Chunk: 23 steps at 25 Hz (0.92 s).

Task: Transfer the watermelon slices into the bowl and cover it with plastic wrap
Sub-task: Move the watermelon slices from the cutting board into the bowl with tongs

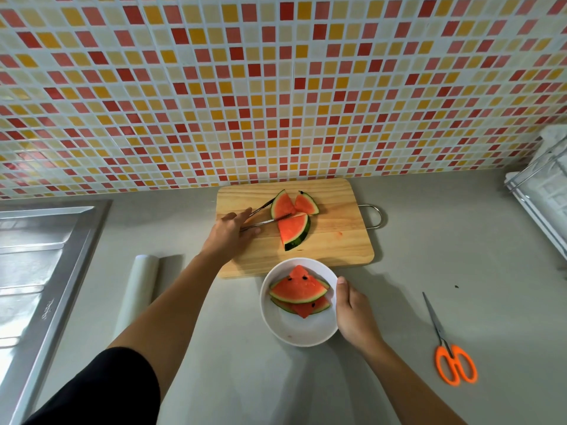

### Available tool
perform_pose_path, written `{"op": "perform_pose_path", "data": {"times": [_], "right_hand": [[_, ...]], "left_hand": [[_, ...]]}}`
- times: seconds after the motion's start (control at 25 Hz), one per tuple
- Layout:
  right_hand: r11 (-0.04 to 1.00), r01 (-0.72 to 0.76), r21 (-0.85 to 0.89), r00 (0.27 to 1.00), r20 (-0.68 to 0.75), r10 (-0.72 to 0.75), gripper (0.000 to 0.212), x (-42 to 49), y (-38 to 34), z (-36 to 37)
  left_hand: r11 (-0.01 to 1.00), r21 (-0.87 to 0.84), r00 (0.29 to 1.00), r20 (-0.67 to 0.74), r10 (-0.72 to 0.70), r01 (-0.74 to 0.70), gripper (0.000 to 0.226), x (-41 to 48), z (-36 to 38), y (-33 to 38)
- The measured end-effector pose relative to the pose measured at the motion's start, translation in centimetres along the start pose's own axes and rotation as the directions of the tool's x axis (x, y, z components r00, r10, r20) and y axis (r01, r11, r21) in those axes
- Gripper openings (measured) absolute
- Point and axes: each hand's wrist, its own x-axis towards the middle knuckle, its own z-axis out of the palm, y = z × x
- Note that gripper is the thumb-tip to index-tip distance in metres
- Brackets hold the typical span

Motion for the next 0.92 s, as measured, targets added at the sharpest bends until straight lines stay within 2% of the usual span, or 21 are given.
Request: {"op": "perform_pose_path", "data": {"times": [0.16, 0.4, 0.76, 0.92], "right_hand": [[1.000, -0.006, -0.005, 1.000, -0.001, 0.006, 0.041, 0.0, 0.0, 0.0], [1.000, -0.003, -0.003, 1.000, -0.001, 0.003, 0.041, 0.0, 0.0, 0.0], [1.000, 0.014, -0.019, 1.000, -0.010, -0.014, 0.040, 0.0, 0.0, -0.1], [0.999, 0.038, -0.034, 0.999, -0.021, -0.038, 0.041, 0.0, -0.1, -0.1]], "left_hand": [[1.000, 0.003, 0.999, -0.033, -0.005, 0.005, 0.053, -0.3, 0.5, 0.2], [0.992, -0.120, 0.999, -0.022, -0.035, 0.032, 0.048, 0.1, 0.5, 0.4], [0.978, -0.202, 0.998, -0.044, -0.055, 0.045, 0.041, 0.1, 0.3, 0.0], [0.947, -0.279, 0.987, 0.015, -0.160, 0.158, 0.043, -0.2, -0.2, -1.2]]}}
